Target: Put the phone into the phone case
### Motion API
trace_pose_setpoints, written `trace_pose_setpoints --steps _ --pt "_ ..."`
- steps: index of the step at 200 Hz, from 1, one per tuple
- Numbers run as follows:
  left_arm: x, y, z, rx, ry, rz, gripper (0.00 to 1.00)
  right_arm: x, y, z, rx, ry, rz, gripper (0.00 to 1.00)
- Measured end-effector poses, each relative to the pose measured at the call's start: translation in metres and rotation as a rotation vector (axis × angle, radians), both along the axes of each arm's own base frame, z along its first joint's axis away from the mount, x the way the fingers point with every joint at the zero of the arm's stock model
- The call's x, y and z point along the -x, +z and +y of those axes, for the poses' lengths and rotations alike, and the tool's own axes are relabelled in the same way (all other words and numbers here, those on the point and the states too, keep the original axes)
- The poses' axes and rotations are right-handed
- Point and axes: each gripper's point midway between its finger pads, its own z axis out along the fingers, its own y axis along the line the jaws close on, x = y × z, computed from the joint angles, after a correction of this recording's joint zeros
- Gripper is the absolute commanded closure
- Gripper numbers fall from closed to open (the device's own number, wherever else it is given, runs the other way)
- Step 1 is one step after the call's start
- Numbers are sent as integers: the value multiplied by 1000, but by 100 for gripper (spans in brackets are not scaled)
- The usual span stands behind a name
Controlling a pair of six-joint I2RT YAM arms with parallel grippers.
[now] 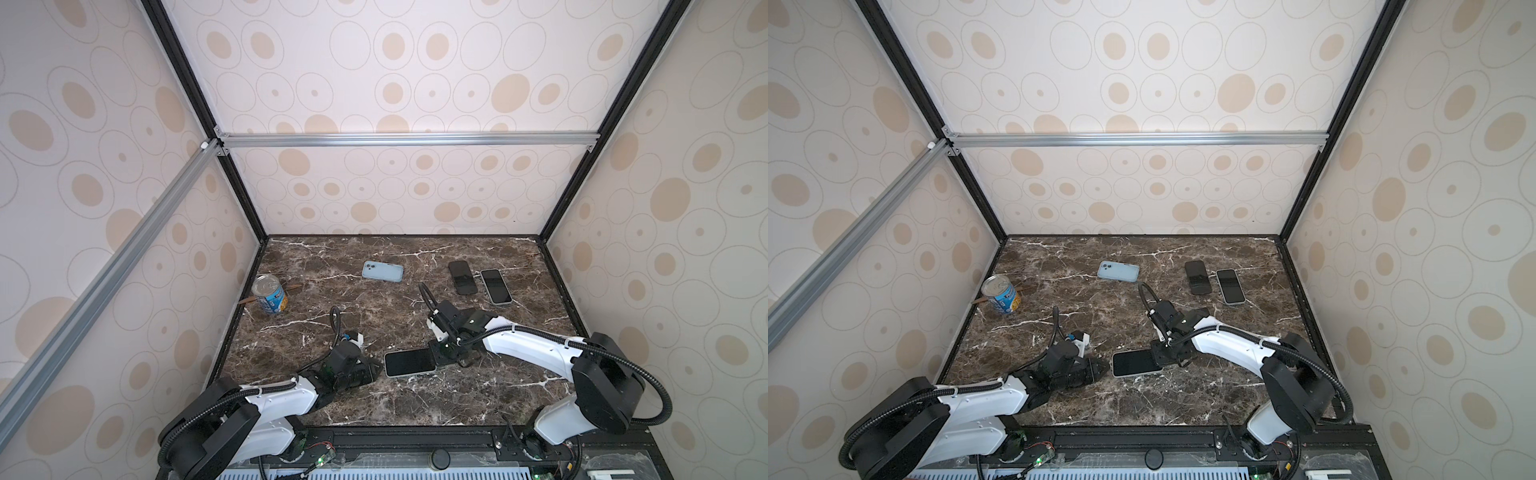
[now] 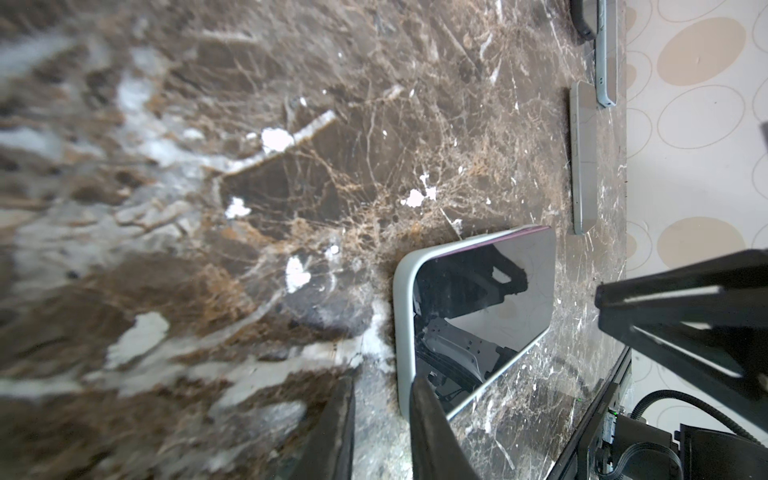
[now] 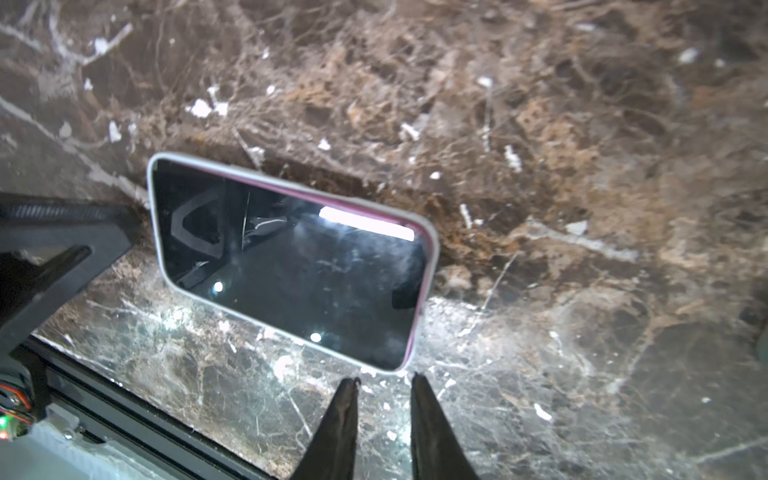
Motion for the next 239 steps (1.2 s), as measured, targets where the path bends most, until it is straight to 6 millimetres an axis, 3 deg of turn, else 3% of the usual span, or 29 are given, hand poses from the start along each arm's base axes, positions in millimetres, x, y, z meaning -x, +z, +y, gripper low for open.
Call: trace_pose_setpoints --steps 27,84,116,161,203,239 --pt "-1 1 -1 -8 -4 4 73 -5 -7 -8 -20 -35 31 78" --pt "-9 3 -10 -17 -22 9 73 -12 -30 5 -80 -23 101 82" --pt "-10 0 -14 -11 -32 14 75 -18 -31 14 -115 -2 119 89" --pt "-16 -1 -16 -4 -21 -4 77 -18 -31 12 -130 -11 144 89" --pt "-17 -1 -15 4 -18 -16 77 -16 -36 11 -95 -2 136 88" --pt "-17 -1 -15 4 -17 -18 77 -14 -38 11 37 38 89 87"
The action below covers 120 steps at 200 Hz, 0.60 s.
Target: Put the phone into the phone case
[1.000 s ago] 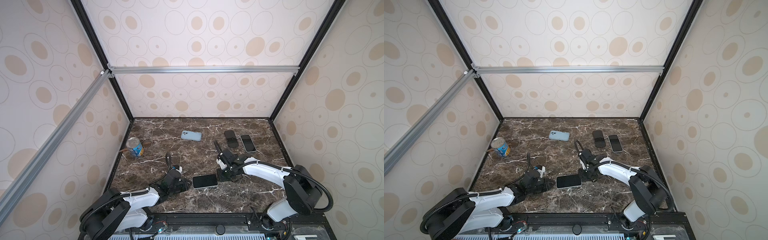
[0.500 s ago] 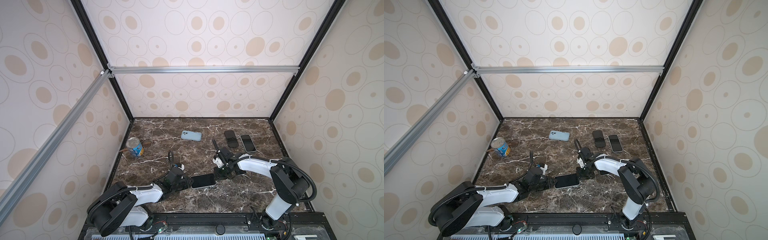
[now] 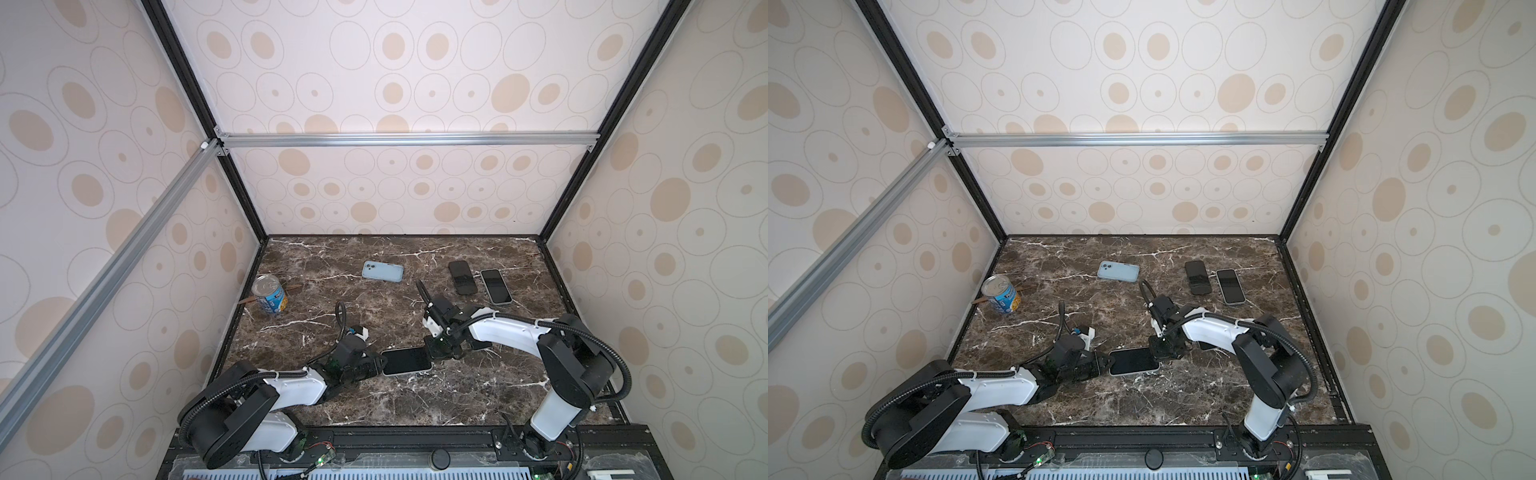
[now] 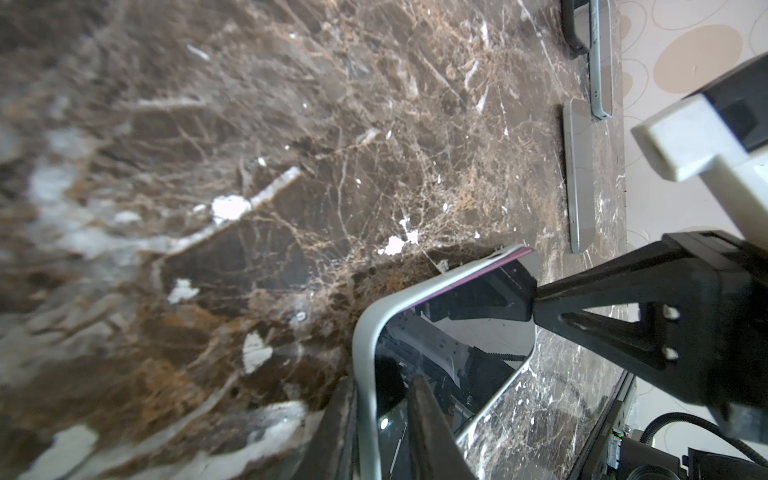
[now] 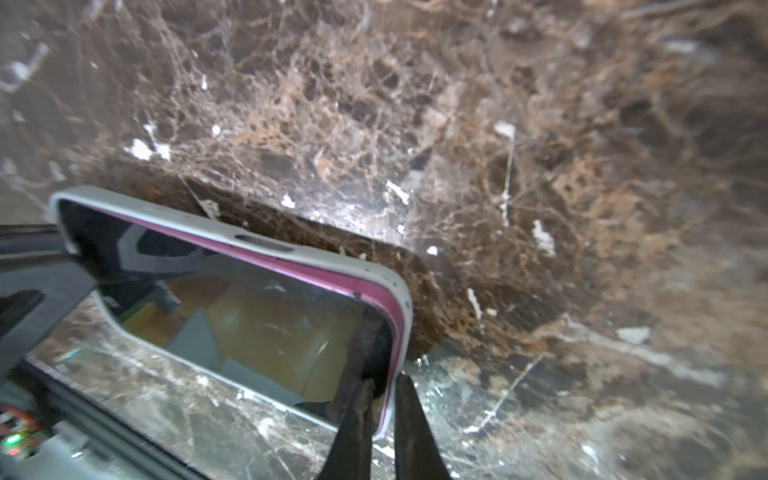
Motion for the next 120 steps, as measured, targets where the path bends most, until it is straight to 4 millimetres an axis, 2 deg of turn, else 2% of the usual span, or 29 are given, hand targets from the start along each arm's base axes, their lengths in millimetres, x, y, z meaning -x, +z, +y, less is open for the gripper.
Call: trace_pose_setpoints --steps 33,69,120 --pt "0 0 0 0 0 0 77 1 -1 0 123 43 -50 85" --pt "0 0 1 2 1 -4 77 0 1 1 183 73 -97 81" --pt "6 3 9 -22 12 0 75 -8 14 -3 57 0 -81 77"
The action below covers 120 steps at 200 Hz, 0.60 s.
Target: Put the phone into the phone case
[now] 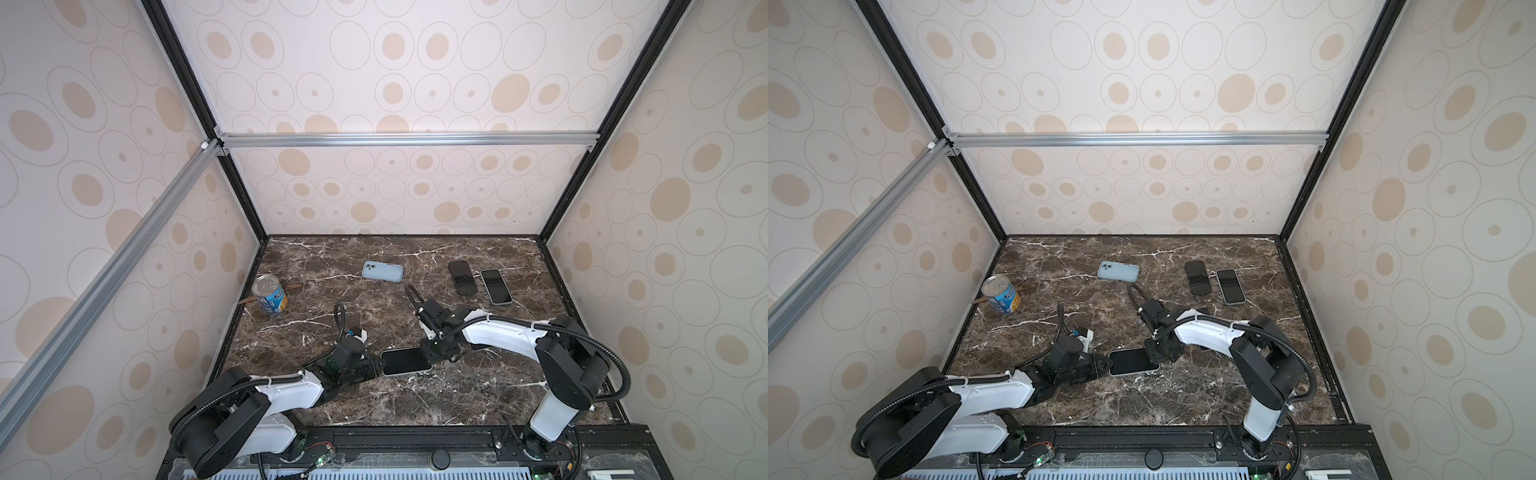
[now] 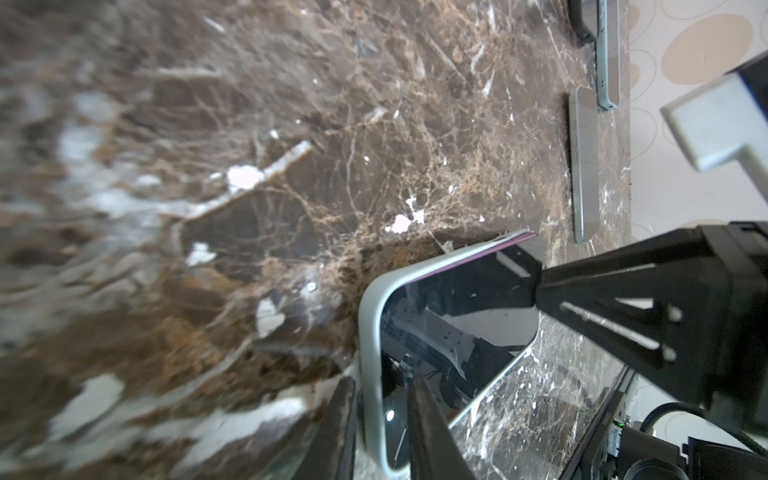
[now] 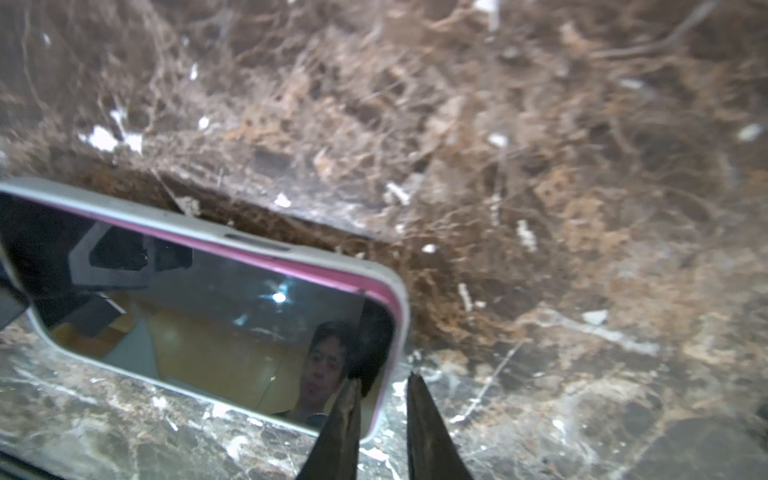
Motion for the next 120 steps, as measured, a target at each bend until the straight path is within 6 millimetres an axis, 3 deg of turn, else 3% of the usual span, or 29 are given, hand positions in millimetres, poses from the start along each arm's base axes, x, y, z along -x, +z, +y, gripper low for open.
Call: trace_pose_setpoints --steps 59,120 --pt "1 -2 6 -26 10 1 74 -33 26 12 -136 -36 -10 78" --pt "-6 1 -1 -38 -7 -4 75 -31 4 9 -83 -16 47 83"
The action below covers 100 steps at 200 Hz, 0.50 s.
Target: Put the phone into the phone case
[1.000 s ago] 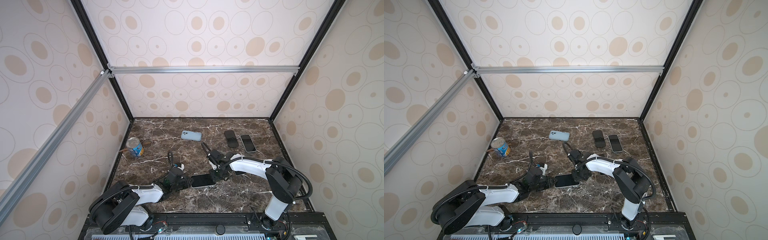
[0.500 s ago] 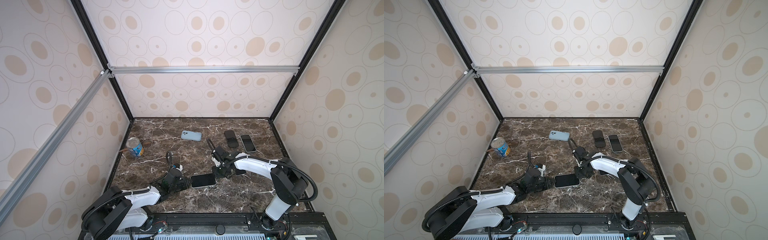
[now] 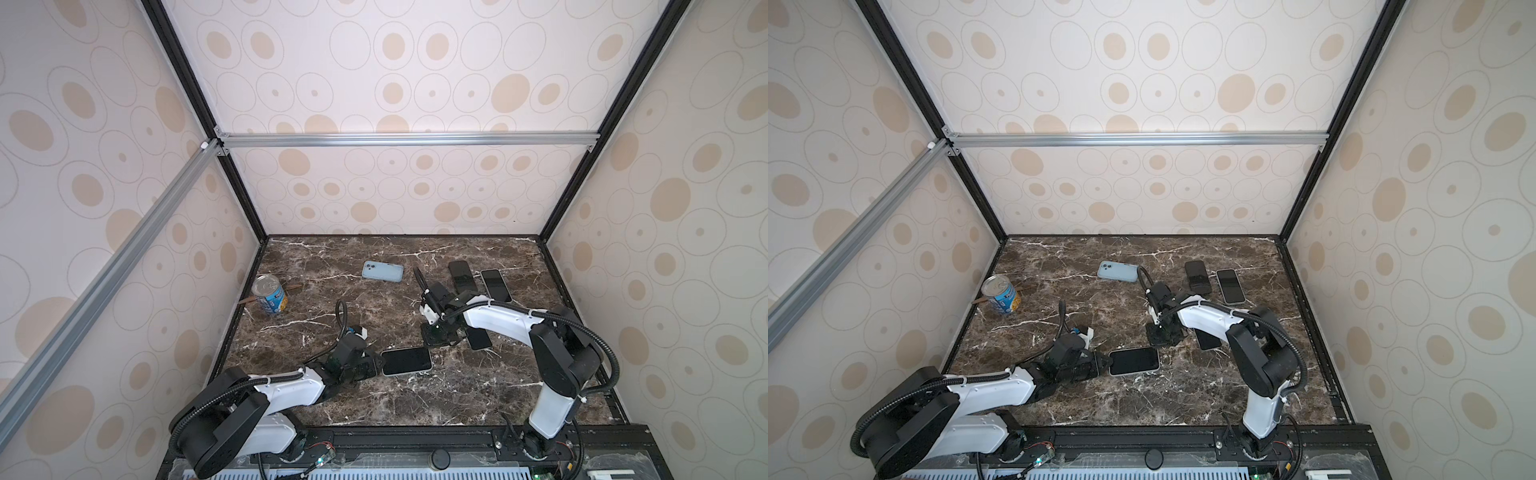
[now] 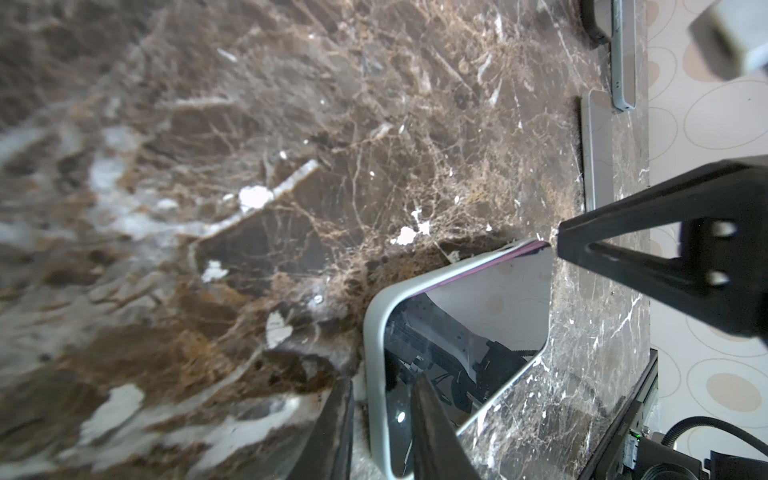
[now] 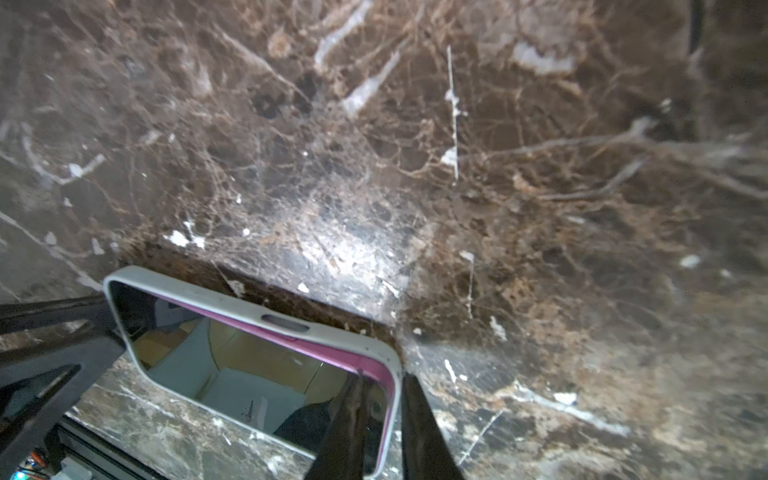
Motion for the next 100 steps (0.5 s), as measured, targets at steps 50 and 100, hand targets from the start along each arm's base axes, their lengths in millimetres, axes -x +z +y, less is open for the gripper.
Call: trace_pose_setpoints --steps 50,100 --pt "0 -1 0 -6 -7 2 75 1 -4 0 6 16 16 87" --pt "1 -2 0 -5 -10 5 75 2 -6 4 -3 30 30 88"
